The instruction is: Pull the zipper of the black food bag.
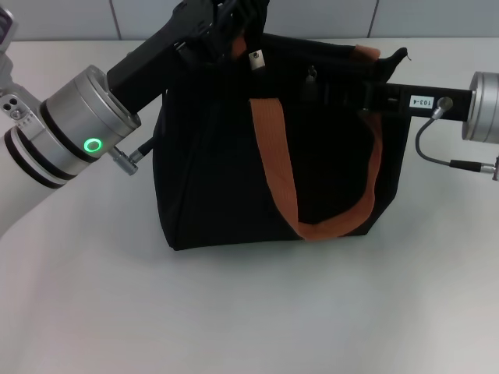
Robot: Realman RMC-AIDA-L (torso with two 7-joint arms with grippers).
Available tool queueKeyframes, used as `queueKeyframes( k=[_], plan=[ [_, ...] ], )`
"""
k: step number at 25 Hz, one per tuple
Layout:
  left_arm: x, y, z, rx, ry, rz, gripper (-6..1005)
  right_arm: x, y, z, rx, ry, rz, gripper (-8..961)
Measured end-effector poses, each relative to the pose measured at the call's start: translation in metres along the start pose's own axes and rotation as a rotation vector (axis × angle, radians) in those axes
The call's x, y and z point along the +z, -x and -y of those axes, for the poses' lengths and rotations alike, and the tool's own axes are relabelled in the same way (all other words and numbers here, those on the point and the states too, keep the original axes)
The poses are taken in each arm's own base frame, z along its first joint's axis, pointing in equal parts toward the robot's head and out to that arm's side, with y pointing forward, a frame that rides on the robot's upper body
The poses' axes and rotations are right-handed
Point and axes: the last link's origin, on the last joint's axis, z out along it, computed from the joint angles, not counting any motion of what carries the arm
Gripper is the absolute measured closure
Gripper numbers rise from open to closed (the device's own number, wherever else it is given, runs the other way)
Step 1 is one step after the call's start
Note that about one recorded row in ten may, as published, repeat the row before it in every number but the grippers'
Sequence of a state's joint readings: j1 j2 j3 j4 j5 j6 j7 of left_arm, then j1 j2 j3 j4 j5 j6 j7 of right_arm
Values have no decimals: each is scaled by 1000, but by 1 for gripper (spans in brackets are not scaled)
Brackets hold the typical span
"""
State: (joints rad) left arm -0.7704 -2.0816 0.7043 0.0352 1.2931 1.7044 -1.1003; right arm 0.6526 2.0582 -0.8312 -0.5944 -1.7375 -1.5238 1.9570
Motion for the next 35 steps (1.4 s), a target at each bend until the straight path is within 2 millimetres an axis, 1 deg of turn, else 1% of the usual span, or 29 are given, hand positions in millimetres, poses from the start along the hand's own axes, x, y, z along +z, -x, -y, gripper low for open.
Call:
queueKeyframes(
  k=[5, 12, 19, 28, 35],
  plan=[
    [-3, 0, 0, -2, -8, -4, 976, -8, -4, 3, 15, -17, 14, 956],
    [-8, 1, 0, -5, -19, -15, 976, -19, -2, 6, 13, -44, 60, 955],
    [-13, 1, -1, -8, -24, -22, 975, -23, 0, 12, 22, -88, 86, 955],
    [-13, 0, 0, -6, -27, -25, 975, -29, -3, 18, 37, -122, 104, 954],
    [-13, -3, 2, 6, -41, -43, 975, -41, -6, 22, 55, -147, 138, 954]
  ],
)
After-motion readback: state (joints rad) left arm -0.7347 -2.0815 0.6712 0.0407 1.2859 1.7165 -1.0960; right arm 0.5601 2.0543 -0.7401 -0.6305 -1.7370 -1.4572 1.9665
